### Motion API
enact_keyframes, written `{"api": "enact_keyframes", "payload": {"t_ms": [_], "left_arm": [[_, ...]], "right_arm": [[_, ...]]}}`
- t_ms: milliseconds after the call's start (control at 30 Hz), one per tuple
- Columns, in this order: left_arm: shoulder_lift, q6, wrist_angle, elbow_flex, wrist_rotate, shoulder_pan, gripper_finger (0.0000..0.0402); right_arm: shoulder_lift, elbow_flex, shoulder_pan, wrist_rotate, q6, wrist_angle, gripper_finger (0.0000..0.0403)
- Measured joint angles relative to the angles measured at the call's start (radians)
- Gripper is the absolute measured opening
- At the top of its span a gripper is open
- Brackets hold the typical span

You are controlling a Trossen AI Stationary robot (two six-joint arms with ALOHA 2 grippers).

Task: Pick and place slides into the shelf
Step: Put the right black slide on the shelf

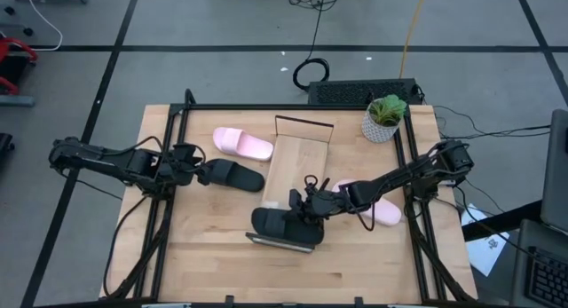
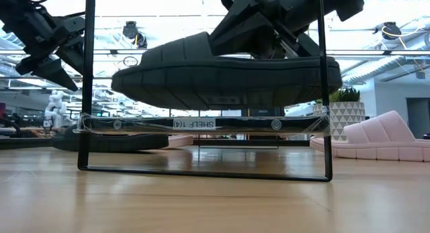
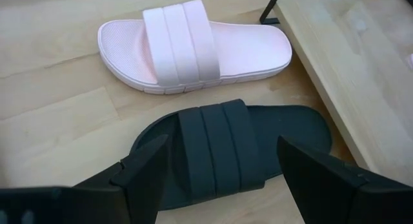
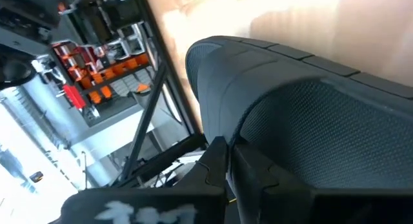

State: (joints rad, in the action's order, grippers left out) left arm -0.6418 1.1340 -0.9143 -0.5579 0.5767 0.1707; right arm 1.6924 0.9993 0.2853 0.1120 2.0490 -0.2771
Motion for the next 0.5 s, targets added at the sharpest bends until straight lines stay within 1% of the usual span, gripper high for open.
{"api": "enact_keyframes", "payload": {"t_ms": [333, 500], "left_arm": [[0.0, 0.001, 0.0, 0.0, -0.001, 0.0, 0.0282], [0.0, 0.001, 0.0, 0.0, -0.001, 0.0, 0.0282]], "right_arm": [[0.0, 0.0, 0.017, 0.073, 0.013, 0.021, 0.0], [0.002, 0.0, 0.02, 0.075, 0.027, 0.016, 0.0]]}}
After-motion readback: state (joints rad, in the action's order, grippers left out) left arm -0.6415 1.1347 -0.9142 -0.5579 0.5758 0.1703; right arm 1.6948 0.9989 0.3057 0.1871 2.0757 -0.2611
